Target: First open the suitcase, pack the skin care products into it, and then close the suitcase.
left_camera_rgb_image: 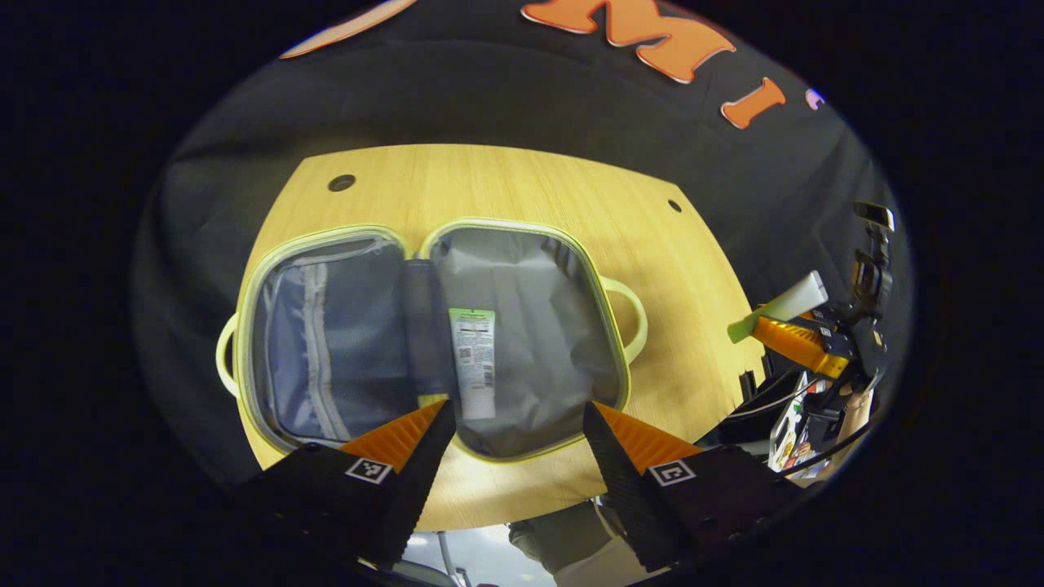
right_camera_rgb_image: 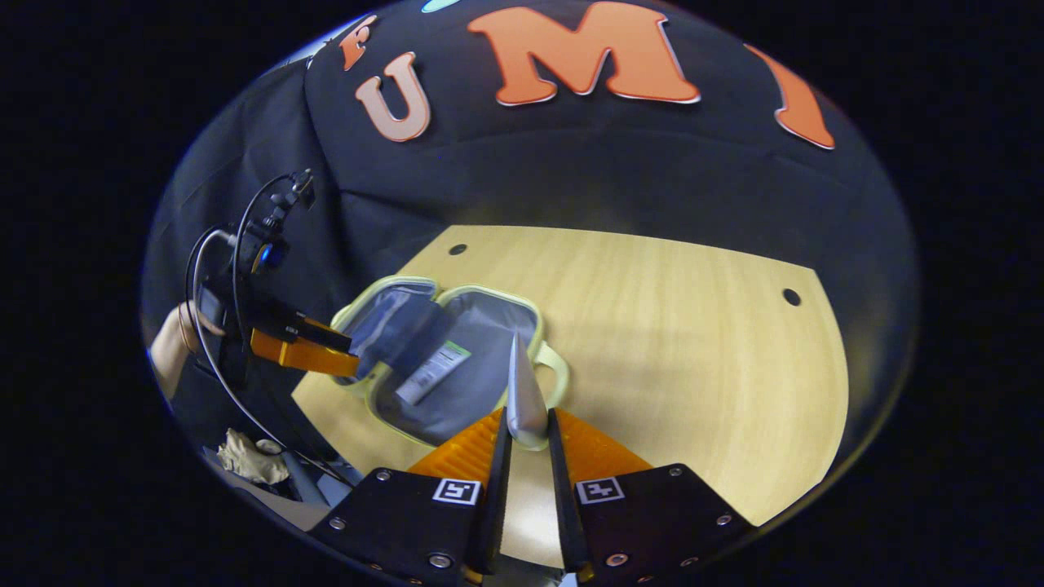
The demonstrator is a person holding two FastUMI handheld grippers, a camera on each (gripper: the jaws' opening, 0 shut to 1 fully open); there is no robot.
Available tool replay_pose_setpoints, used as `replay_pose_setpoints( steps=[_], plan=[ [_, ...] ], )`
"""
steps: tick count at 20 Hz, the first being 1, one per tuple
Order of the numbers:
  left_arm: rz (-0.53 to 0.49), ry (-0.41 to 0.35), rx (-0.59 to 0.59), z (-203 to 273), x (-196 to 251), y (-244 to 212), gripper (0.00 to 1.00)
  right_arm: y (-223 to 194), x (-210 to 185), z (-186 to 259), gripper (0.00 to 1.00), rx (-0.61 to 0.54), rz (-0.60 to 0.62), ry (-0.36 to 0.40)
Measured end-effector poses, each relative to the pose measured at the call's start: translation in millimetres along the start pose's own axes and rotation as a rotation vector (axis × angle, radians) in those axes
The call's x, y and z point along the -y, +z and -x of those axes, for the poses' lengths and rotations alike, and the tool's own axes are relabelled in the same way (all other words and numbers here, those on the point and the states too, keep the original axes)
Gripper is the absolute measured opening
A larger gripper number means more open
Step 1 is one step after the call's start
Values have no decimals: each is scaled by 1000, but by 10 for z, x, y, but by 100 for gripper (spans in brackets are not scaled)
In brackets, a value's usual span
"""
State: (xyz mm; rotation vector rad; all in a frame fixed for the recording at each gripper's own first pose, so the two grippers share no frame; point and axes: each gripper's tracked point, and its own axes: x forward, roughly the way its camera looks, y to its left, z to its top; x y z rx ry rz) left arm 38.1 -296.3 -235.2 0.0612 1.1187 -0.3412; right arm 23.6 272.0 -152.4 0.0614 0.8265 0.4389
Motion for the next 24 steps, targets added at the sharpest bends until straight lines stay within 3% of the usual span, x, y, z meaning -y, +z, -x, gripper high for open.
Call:
replay_pose_setpoints(
  steps=[3, 7, 9, 12, 13, 15, 19, 22, 23, 24],
  plan=[
    [29, 74, 87, 357, -373, -115, 98, 150, -357, -313, 29, -85, 33, 92],
    [121, 123, 182, 743, -752, -361, 98, -10, -791, -827, 29, -274, -47, 211],
    [157, 158, 206, 850, -964, -535, 98, -206, -804, -993, 29, -396, -76, 213],
    [223, 153, 228, 950, -1104, -752, 98, -375, -764, -1298, 29, -504, -98, 163],
    [248, 151, 234, 958, -1152, -805, 98, -486, -787, -1394, 34, -529, -99, 161],
    [288, 159, 238, 995, -1248, -922, 98, -582, -768, -1510, 24, -545, -93, 132],
    [331, 174, 243, 1032, -1410, -1036, 98, -491, -792, -1502, 41, -524, -115, 136],
    [377, 145, 265, 961, -1479, -997, 98, -244, -692, -1486, 85, -403, -119, 99],
    [396, 132, 274, 935, -1524, -950, 98, -150, -656, -1462, 95, -343, -114, 80],
    [417, 123, 283, 929, -1590, -945, 98, -26, -613, -1435, 96, -275, -108, 59]
  ],
)
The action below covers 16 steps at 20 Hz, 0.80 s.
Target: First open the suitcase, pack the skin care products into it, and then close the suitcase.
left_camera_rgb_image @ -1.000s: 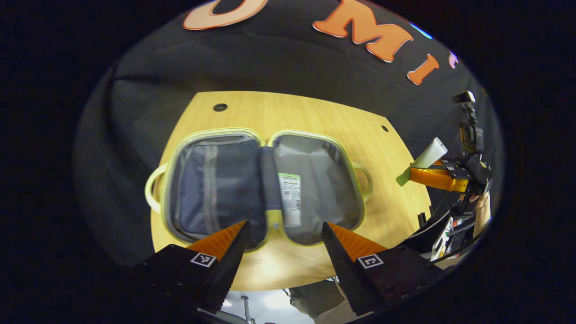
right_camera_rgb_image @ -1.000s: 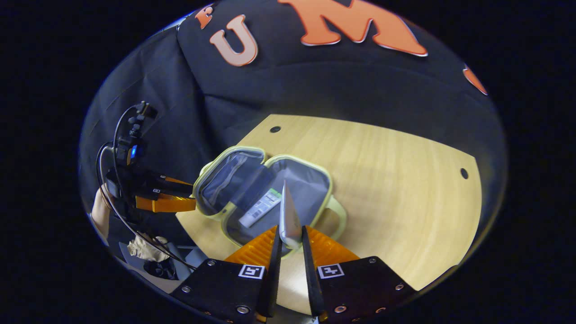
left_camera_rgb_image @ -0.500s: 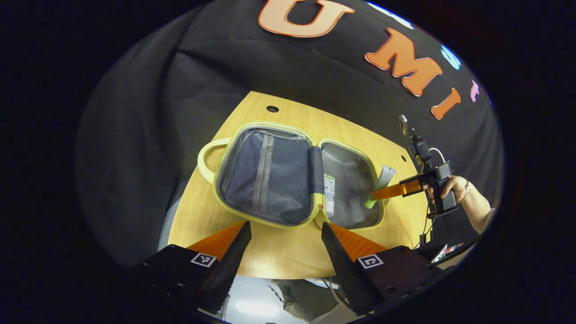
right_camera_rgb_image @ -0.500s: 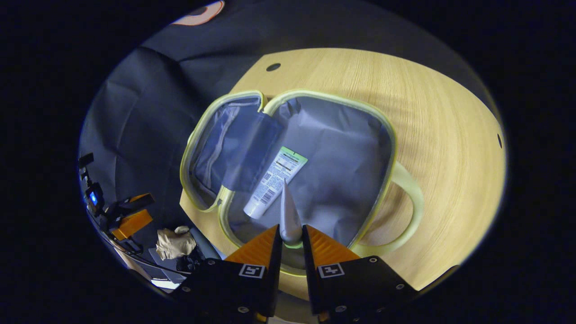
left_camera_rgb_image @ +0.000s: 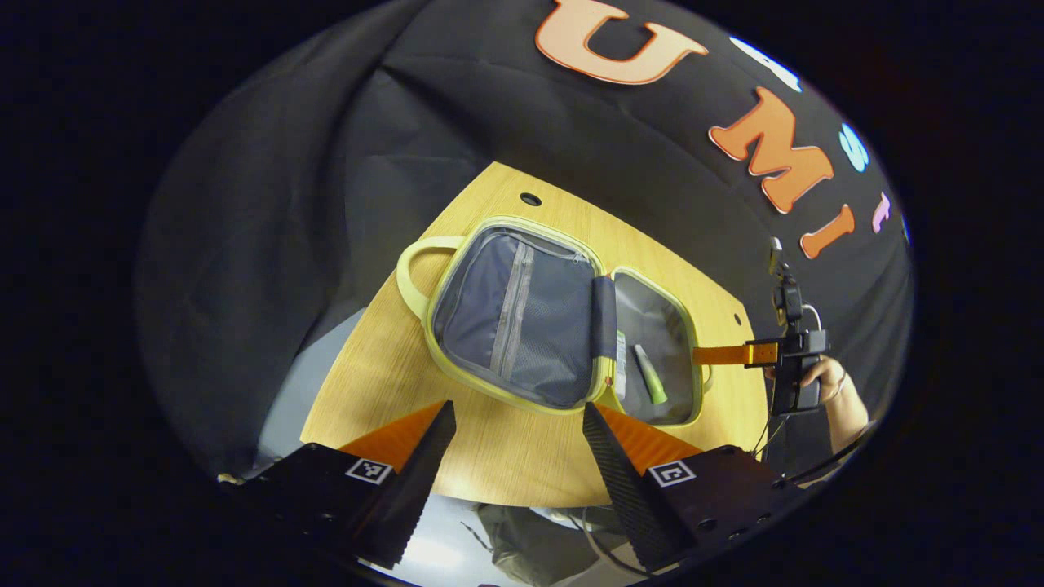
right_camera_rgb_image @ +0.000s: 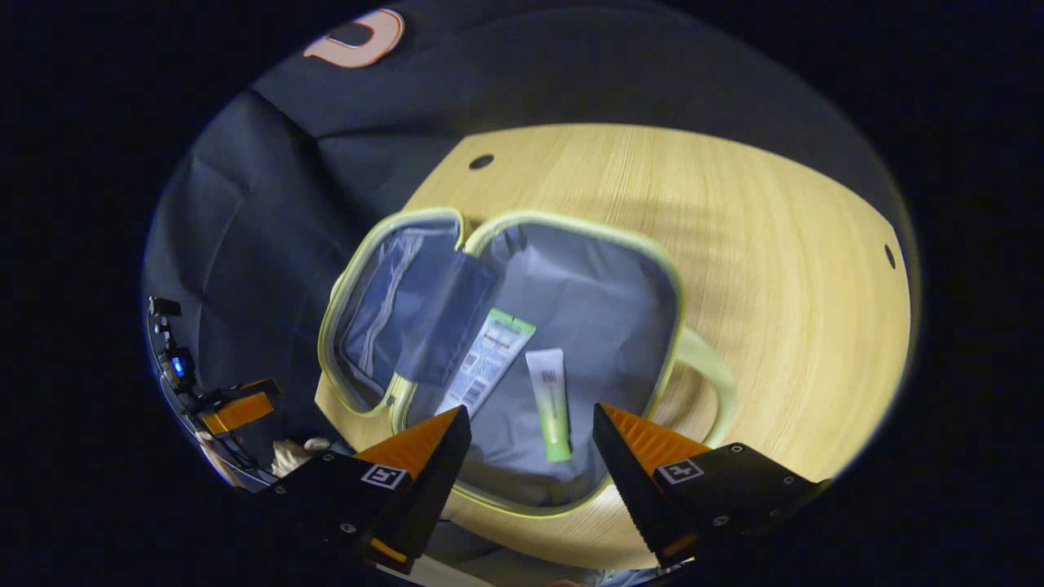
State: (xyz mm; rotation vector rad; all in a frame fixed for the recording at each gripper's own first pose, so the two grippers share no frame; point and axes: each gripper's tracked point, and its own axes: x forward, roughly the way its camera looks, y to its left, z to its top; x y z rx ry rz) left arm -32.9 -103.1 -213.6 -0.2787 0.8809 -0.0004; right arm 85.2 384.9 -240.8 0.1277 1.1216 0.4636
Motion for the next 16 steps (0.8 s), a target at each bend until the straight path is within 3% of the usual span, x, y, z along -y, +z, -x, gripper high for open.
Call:
replay_pose_setpoints(
  steps=[4, 7, 9, 13, 16],
  plan=[
    [132, -34, 50, -148, -303, 305, 98, 484, 75, 434, 95, 309, 34, -74],
    [232, -65, 105, -332, -564, 618, 98, 670, 72, 822, 95, 466, 52, -100],
    [276, -76, 126, -497, -778, 791, 98, 728, 101, 1083, 95, 536, 57, -121],
    [333, -20, 144, -930, -1376, 1063, 98, 703, 179, 1445, 95, 602, 45, -170],
    [403, -51, 139, -1238, -1453, 1121, 98, 750, 281, 1746, 95, 676, 17, -210]
  ],
)
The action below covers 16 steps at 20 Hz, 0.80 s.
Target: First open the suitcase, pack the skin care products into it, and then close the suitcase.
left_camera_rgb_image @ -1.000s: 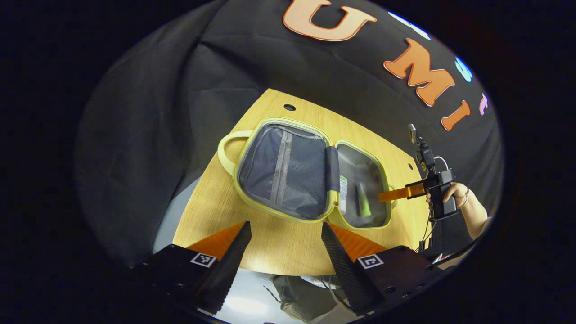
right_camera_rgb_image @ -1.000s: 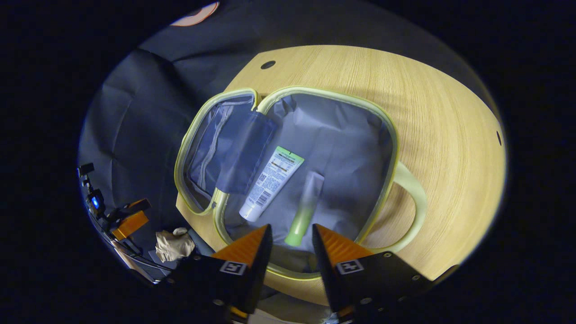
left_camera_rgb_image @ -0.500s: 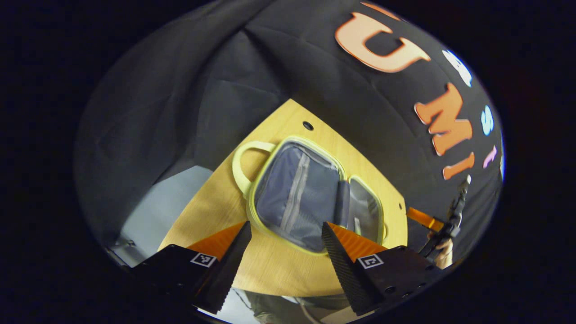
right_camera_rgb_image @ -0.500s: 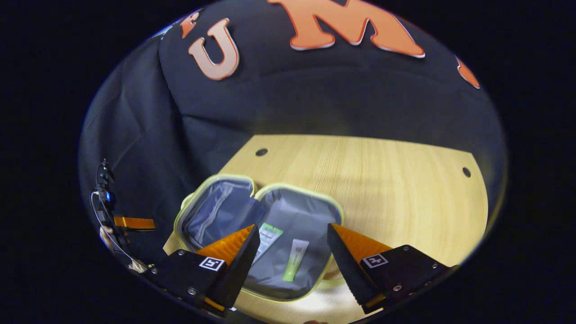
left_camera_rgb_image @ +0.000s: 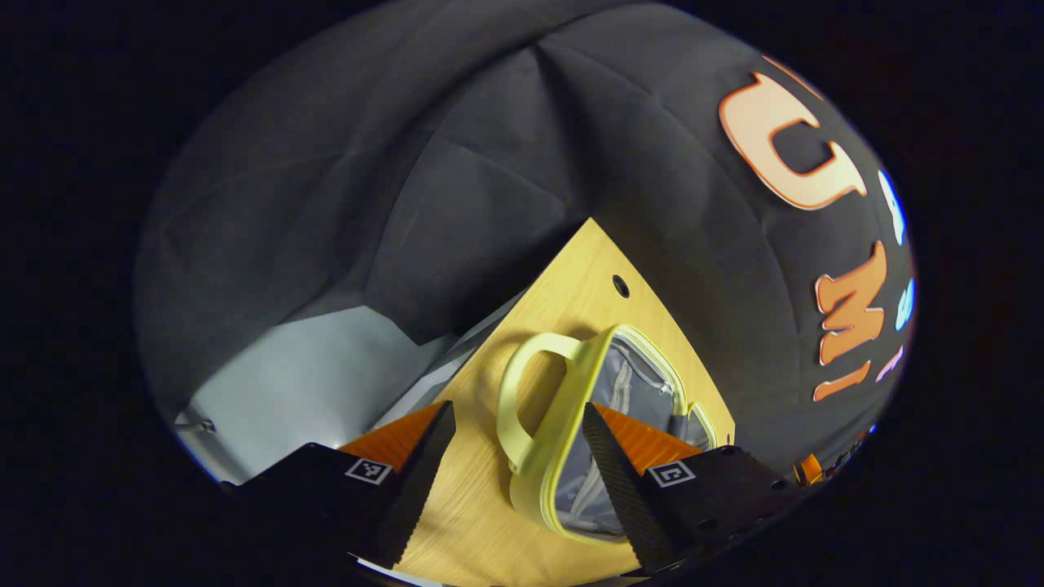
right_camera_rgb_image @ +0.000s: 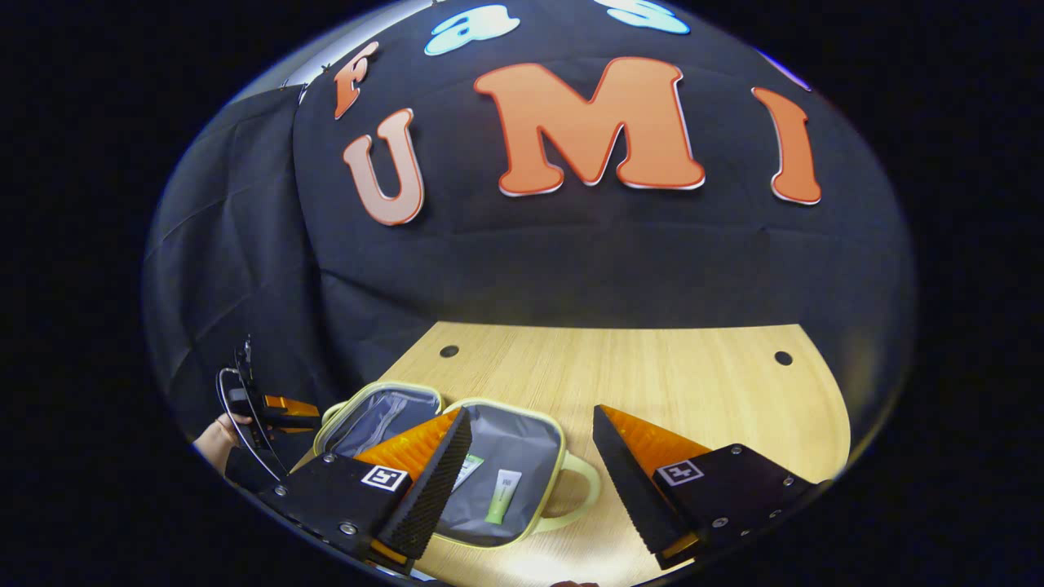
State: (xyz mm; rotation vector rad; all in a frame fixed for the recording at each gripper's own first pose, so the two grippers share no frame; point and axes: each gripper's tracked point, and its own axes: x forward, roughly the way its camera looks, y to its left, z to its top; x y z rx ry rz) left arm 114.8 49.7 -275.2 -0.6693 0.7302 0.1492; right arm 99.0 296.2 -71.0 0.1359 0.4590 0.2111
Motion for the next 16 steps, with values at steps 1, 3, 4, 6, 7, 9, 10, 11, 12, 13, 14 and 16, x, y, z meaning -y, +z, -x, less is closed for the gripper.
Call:
replay_pose_setpoints(
  steps=[1, 3, 4, 6, 7, 9, 10, 11, 12, 13, 14, 16],
  plan=[
    [19, -16, -1, -125, 19, 18, 98, 66, 42, 57, 95, 13, -12, -12],
    [52, -40, 12, -283, 3, 72, 98, 138, 136, 133, 95, 28, -29, -35],
    [68, -54, 10, -339, 20, 71, 98, 174, 191, 161, 95, 33, -35, -48],
    [89, -77, -4, -422, 47, 38, 95, 192, 265, 195, 95, 41, -46, -71],
    [101, -87, -14, -442, 70, 22, 95, 183, 315, 212, 95, 41, -51, -81],
    [120, -31, -33, -554, 5, -37, 57, 183, 392, 223, 96, 42, -59, -101],
    [124, 1, -48, -556, -59, -92, 37, 186, 426, 219, 95, 45, -63, -106],
    [116, 9, -56, -462, -17, -194, 18, 209, 460, 236, 96, 52, -65, -113],
    [91, 6, -51, -556, 31, -131, 11, 235, 476, 239, 95, 61, -65, -122],
    [48, 10, -42, -449, 115, -78, 11, 261, 517, 258, 95, 74, -62, -134],
    [-4, 32, -41, -385, 182, -49, 10, 291, 571, 262, 95, 87, -58, -149],
    [-116, 81, -36, -214, 369, 18, 10, 311, 666, 281, 95, 97, -52, -159]
  ],
)
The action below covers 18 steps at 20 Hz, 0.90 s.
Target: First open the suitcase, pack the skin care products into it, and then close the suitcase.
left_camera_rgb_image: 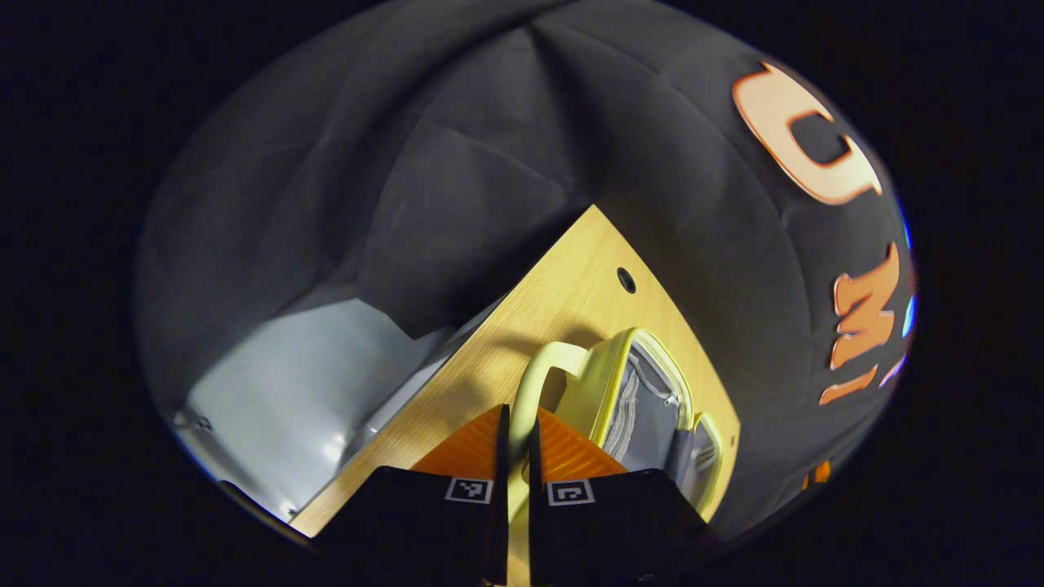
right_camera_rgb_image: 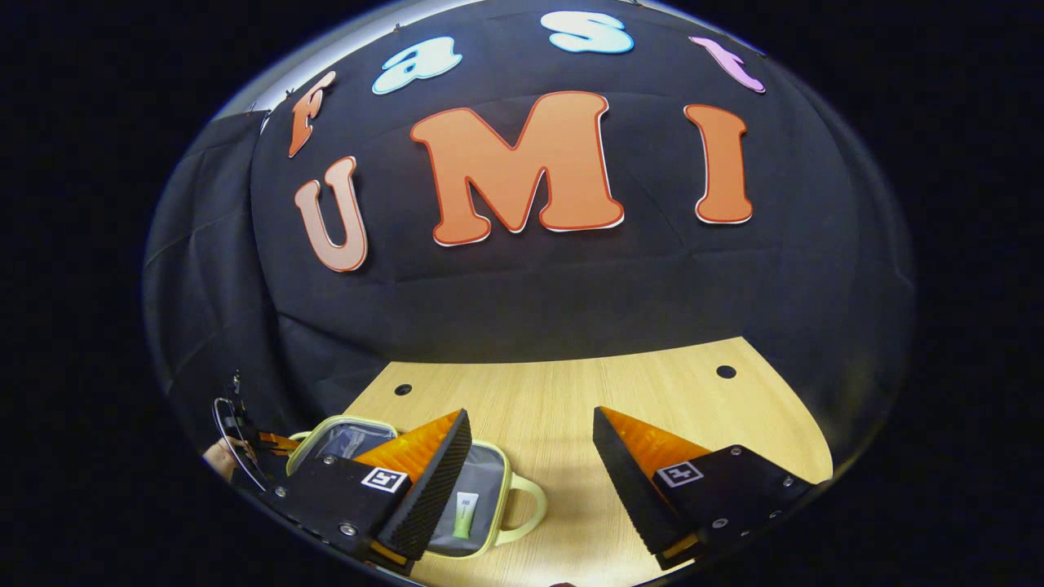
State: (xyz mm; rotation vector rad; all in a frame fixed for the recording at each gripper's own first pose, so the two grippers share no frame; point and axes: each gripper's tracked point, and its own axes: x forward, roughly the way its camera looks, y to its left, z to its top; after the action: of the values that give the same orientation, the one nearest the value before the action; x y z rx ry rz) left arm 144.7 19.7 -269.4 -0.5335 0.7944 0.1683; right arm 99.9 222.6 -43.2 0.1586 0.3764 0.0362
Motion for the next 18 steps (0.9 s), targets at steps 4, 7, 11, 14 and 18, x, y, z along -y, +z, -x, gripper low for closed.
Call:
replay_pose_setpoints(
  steps=[4, 7, 11, 14, 18],
  plan=[
    [-188, 80, 79, 520, 570, 148, 10, 100, 141, 40, 95, 33, -9, 23],
    [-308, 112, 142, 891, 1218, 167, 10, 199, 319, 78, 95, 66, -6, 49],
    [-474, 114, 207, 1385, 2218, -21, 10, 282, 748, 131, 100, 137, 68, 38],
    [-607, 136, 227, 1467, 2887, -321, 10, 321, 1137, 223, 95, 155, 90, 30],
    [-727, 212, 226, 1317, 3390, -707, 10, 272, 1638, 360, 95, 152, 92, 12]
  ],
)
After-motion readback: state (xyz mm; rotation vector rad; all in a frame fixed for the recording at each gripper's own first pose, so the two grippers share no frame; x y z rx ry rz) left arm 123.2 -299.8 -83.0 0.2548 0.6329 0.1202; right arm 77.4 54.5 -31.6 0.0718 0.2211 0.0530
